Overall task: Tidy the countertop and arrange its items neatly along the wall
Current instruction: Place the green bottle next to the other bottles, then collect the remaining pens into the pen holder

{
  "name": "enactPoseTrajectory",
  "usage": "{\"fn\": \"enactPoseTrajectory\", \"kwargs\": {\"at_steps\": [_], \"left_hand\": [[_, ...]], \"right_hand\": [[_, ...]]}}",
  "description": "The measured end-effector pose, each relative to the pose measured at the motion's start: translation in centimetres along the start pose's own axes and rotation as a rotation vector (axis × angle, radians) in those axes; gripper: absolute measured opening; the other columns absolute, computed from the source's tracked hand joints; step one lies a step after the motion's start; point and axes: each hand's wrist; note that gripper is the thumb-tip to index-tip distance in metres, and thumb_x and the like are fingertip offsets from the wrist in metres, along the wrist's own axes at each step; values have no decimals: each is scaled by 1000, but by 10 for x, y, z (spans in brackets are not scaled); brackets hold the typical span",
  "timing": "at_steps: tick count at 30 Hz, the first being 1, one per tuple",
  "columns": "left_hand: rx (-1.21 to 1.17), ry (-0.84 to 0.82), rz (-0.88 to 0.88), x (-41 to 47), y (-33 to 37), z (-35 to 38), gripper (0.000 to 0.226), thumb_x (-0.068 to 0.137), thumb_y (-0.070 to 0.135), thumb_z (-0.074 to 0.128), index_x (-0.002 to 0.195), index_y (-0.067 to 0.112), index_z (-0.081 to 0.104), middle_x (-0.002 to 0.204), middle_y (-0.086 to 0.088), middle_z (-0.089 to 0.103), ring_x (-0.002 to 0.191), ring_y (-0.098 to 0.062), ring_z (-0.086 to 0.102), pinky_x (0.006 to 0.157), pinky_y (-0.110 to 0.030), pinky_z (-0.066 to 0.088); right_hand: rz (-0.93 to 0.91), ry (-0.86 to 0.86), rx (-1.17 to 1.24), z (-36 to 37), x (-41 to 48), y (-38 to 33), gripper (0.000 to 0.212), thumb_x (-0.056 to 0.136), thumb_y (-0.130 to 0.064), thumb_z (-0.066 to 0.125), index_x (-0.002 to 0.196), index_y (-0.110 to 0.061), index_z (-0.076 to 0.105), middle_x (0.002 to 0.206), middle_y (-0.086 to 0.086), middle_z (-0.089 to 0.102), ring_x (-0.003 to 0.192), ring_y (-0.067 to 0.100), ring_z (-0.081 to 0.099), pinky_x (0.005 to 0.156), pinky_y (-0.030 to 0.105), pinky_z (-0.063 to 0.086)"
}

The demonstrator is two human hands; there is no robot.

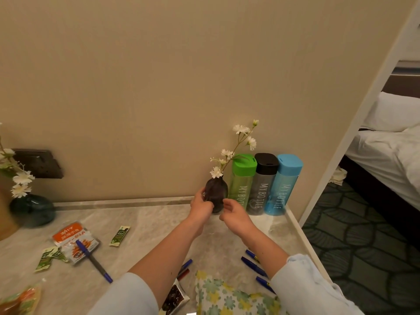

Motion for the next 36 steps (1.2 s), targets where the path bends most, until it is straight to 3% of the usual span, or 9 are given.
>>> {"fn": "enactPoseTrajectory", "kwargs": {"at_steps": [5,8,12,14,18,23,27,29,36], "left_hand": [[47,-8,-9,-8,3,-5,77,79,-10,46,149,15,28,143,-14,44,125,-30,50,104,-42,43],[131,24,-4,-24,7,-12,71,87,2,54,150,14,25,150,-12,35,131,-27,43,103,-34,40],[181,-69,69,-57,7,-12,44,89,6,57,133,11,50,128,-9,57,114,-22,54,88,-31,45],[207,-130,43,-73,4,-7,42,92,8,57,133,11,49,123,-9,57,108,-20,56,91,-32,46],[314,-252,35,-97,-8,12,39,91,12,60,130,12,52,111,-6,59,96,-15,57,80,-27,47],[484,-315,89,-112,-29,37,40,87,6,63,126,11,54,104,-3,60,84,-11,57,67,-17,45],[632,-275,123,-119,-47,52,36,86,7,60,121,15,56,89,6,56,87,-13,57,84,-25,47],[698,-238,135,-124,-56,56,33,84,12,58,115,21,55,86,9,55,86,-13,58,82,-30,48],[858,-113,274,-133,-73,56,31,83,24,55,113,31,50,103,5,58,92,-15,60,82,-36,51]], "right_hand": [[-19,5,-17,-2,-3,-1,58,88,10,49,143,-3,38,143,14,48,131,23,46,98,27,39],[-29,10,-22,-7,-13,-1,55,89,5,50,141,-8,41,139,11,51,116,20,53,85,27,44],[-65,26,-91,-27,-33,6,46,88,0,56,133,-12,51,124,8,60,102,14,56,72,20,46],[-75,48,-126,-38,-45,14,42,87,-1,59,127,-13,56,119,7,63,101,14,58,69,19,46],[-76,108,-162,-59,-68,37,38,83,0,64,119,-10,63,107,6,67,97,15,63,72,20,50],[-51,203,-304,-77,-88,64,37,77,-6,68,112,-17,66,108,4,68,95,13,62,91,32,52],[-23,283,-556,-78,-99,85,47,79,-18,64,126,-25,59,121,-2,63,112,15,56,95,34,49],[-16,322,-699,-76,-103,95,49,83,-24,61,132,-27,55,127,-2,59,118,19,53,97,36,47],[-84,474,-877,-64,-112,126,33,95,-34,47,126,-28,57,117,-5,54,110,17,47,94,32,38]]}}
Point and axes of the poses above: each hand's wrist, its own x-axis towards the middle knuckle, its own z-axis out of the palm, y = z × x
